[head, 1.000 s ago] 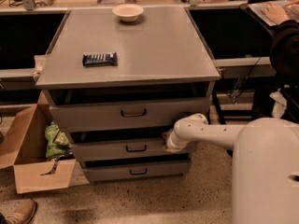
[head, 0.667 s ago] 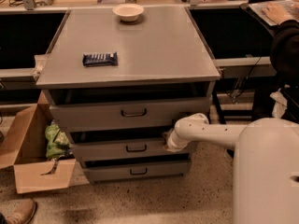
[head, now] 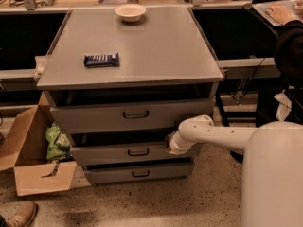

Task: Open middle drawer

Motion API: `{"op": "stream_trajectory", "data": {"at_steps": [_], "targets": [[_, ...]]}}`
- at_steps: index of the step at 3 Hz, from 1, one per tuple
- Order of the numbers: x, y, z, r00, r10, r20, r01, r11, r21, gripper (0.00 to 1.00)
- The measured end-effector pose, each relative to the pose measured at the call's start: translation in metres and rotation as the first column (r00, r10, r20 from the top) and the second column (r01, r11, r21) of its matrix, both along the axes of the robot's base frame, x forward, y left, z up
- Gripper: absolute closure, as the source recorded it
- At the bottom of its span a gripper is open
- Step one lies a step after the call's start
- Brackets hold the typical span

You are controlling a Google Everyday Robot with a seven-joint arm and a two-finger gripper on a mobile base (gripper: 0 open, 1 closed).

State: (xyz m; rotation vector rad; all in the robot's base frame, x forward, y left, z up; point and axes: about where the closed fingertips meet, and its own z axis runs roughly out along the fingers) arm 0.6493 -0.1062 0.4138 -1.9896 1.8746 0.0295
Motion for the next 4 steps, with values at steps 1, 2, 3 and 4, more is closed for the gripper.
{"op": "stream_trajectory", "data": {"at_steps": [1, 2, 3, 4], "targets": [[-0.0015, 0.0004, 0.0034, 1.0, -0.003, -0.003, 0.003, 1.0, 0.007, 1.0], [-0.0015, 0.0004, 0.0034, 1.0, -0.003, -0.003, 0.003, 1.0, 0.007, 0.74], [-0.0015, 0.0004, 0.0034, 1.0, -0.003, -0.003, 0.003, 1.0, 0.007, 0.5], [-0.0015, 0.0004, 0.0034, 1.0, -0.003, -0.003, 0.003, 1.0, 0.007, 0.26]]}}
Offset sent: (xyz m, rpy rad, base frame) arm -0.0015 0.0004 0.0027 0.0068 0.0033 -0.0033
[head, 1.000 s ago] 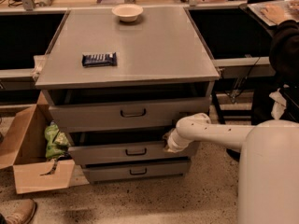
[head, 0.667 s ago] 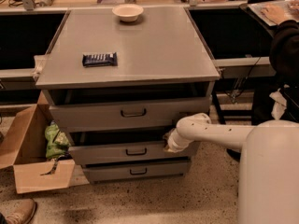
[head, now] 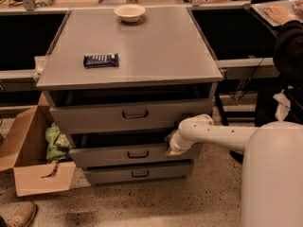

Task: Open middle drawer

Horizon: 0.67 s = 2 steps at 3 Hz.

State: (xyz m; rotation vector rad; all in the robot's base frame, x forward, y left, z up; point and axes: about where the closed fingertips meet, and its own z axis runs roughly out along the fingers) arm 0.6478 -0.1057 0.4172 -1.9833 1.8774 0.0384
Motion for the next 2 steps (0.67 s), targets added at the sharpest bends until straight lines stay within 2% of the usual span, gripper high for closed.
{"op": "stream_trajectory", "data": {"at_steps": [1, 2], "targets": [[0.0, 0.0, 0.0, 1.0, 0.0, 0.0, 0.0, 1.0, 0.0, 0.05], [0.0, 0.0, -0.0001, 1.0, 0.0, 0.0, 0.0, 1.0, 0.0, 0.0]]}}
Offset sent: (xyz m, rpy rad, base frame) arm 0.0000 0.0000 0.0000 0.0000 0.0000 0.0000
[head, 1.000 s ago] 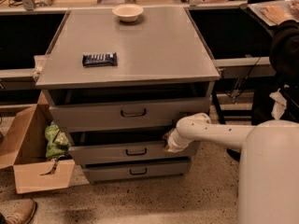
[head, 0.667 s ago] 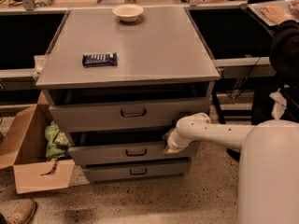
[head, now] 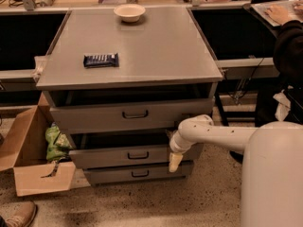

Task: Open middle drawer

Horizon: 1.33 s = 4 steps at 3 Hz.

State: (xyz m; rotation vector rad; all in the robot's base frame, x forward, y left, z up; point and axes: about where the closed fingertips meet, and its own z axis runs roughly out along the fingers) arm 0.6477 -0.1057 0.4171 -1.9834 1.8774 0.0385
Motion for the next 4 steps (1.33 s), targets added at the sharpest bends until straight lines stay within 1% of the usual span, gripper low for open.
{"op": "stream_trajectory", "data": {"at_steps": [1, 2, 3, 4], "targets": [[0.0, 0.0, 0.0, 1.0, 0.001, 0.0, -0.001, 1.0, -0.001, 0.0], [-0.007, 0.004, -0.01, 0.9994, 0.027, -0.02, -0.028, 0.999, -0.032, 0.0], [-0.019, 0.007, -0.014, 0.9988, 0.041, -0.028, -0.042, 0.997, -0.063, 0.16], [-0.034, 0.006, -0.015, 0.9983, 0.035, -0.047, -0.039, 0.995, -0.089, 0.46]]}}
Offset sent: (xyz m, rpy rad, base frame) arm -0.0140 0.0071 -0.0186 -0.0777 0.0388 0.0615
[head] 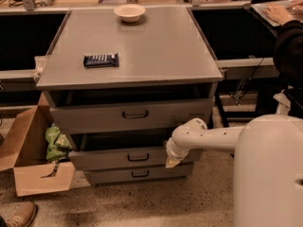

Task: Open middle drawer

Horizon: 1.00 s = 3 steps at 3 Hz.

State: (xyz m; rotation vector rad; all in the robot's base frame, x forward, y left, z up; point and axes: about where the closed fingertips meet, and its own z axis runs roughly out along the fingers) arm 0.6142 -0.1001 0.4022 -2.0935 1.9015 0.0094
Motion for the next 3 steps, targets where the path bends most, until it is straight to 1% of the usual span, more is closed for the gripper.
{"op": "stream_trajectory", "data": {"at_steps": [1, 2, 3], "targets": [[-0.006, -0.002, 0.002, 0.9999, -0.006, -0.009, 0.006, 1.0, -0.009, 0.69], [-0.022, -0.004, 0.01, 0.9997, -0.005, -0.024, 0.005, 1.0, -0.006, 0.99], [-0.028, -0.006, 0.011, 0.9994, -0.009, -0.034, 0.009, 1.0, 0.0, 1.0]]}}
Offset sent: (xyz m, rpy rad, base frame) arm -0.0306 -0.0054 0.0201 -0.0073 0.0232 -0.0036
